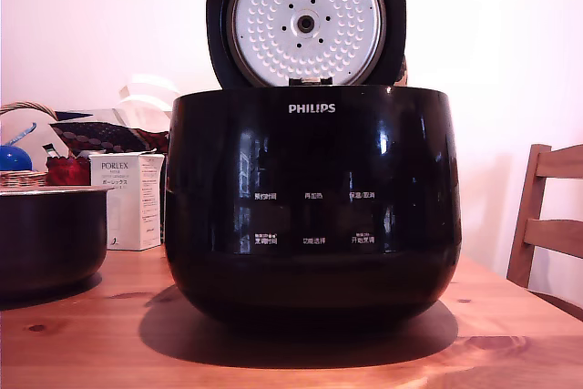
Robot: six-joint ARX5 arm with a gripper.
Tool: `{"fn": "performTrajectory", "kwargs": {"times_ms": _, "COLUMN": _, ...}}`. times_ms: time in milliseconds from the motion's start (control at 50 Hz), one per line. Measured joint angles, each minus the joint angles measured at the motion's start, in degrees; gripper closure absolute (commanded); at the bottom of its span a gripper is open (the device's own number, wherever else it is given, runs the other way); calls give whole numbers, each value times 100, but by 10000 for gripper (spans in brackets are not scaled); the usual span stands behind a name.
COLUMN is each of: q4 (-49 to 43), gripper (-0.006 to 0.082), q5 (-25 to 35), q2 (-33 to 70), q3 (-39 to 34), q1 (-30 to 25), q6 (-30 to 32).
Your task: Pick up the metallic pot next to the rice cooker
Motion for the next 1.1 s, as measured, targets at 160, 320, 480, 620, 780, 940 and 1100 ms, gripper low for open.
{"fn": "performTrajectory", "kwargs": {"times_ms": 160, "q4": 129, "gripper": 786, "q5": 2, "q2": 4, "q3": -4, "q1": 0, "q6": 0}}
{"fn": "performTrajectory", "kwargs": {"times_ms": 320, "q4": 181, "gripper": 787, "q5": 0, "q2": 4, "q3": -4, "q1": 0, "q6": 0}}
{"fn": "performTrajectory", "kwargs": {"times_ms": 480, "q4": 256, "gripper": 787, "q5": 2, "q2": -70, "q3": -4, "q1": 26, "q6": 212}}
{"fn": "performTrajectory", "kwargs": {"times_ms": 620, "q4": -391, "gripper": 788, "q5": 9, "q2": -192, "q3": 107, "q1": 157, "q6": 846}}
{"fn": "performTrajectory", "kwargs": {"times_ms": 780, "q4": -1676, "gripper": 789, "q5": 11, "q2": -173, "q3": 693, "q1": 284, "q6": 1982}}
{"fn": "performTrajectory", "kwargs": {"times_ms": 940, "q4": -2903, "gripper": 789, "q5": 37, "q2": -179, "q3": 1167, "q1": 299, "q6": 2588}}
{"fn": "performTrajectory", "kwargs": {"times_ms": 1100, "q4": -4297, "gripper": 789, "q5": 295, "q2": -98, "q3": 1401, "q1": 299, "q6": 2691}}
